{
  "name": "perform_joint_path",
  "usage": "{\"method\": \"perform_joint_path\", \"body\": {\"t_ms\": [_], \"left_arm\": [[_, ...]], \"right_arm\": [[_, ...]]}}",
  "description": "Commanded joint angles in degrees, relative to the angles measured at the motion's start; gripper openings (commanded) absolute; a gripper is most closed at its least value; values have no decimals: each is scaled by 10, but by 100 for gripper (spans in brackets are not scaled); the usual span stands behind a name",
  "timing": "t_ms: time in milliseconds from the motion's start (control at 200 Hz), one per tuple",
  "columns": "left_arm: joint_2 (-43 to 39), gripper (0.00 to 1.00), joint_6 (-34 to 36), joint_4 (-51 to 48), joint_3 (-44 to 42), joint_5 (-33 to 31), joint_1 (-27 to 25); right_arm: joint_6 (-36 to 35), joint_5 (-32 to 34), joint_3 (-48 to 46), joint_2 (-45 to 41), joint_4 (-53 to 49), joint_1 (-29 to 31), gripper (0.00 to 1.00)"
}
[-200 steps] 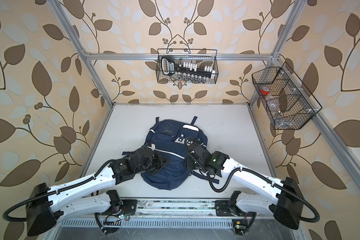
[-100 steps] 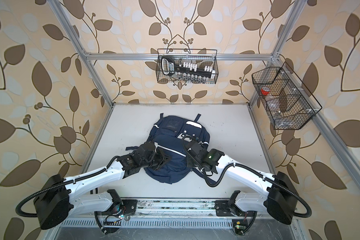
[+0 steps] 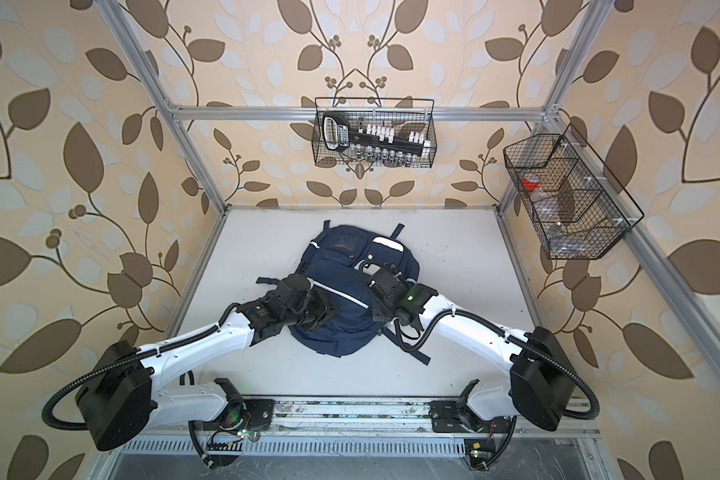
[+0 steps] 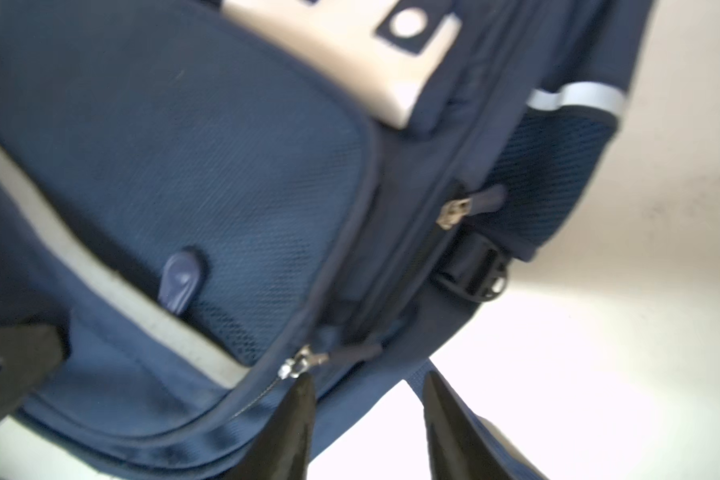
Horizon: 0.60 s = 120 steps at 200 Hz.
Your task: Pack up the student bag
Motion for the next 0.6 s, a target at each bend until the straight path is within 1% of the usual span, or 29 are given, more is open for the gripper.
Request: {"method": "perform_joint_path", "body": {"t_ms": [0, 40, 95, 190, 270, 320, 360, 385, 420, 450, 475, 490, 510, 540, 595], "left_arm": [[-17, 39, 22, -33, 5, -11, 10], [-26, 47, 32, -54, 15, -18, 10], [-44, 53, 49, -91, 37, -29, 10], [-87, 59, 95, -138, 77, -42, 10], [-128, 65, 140, -185, 116, -67, 10], [-152, 67, 180, -210, 143, -86, 10], [-167, 69, 212, -240, 168, -108, 10], [-175, 71, 235, -263, 187, -129, 10], [-183, 74, 268, -298, 210, -164, 9], [-189, 76, 286, -325, 227, -203, 9], [-194, 79, 302, -341, 237, -245, 10], [-195, 80, 312, -350, 240, -271, 10], [-197, 80, 327, -358, 244, -303, 11], [-198, 80, 341, -367, 243, -361, 11], [-208, 82, 391, -340, 209, -451, 11]], "right_arm": [[-1, 41, 15, -68, -27, 13, 55], [0, 46, 16, -95, -33, 17, 57], [-2, 49, 18, -132, -44, 17, 59], [-10, 64, 22, -193, -61, 17, 61], [-16, 95, 15, -246, -66, 17, 62], [-15, 126, 3, -284, -67, 17, 64], [-12, 148, -13, -318, -60, 16, 69], [-12, 162, -26, -340, -53, 17, 72], [-16, 182, -51, -371, -36, 16, 81], [-16, 199, -78, -396, -23, 16, 90], [-13, 211, -103, -419, -15, 16, 95], [-7, 220, -120, -436, -10, 16, 96], [0, 231, -146, -456, 4, 16, 94], [-6, 254, -187, -487, 35, 16, 93], [-10, 299, -245, -534, 78, 16, 94]]}}
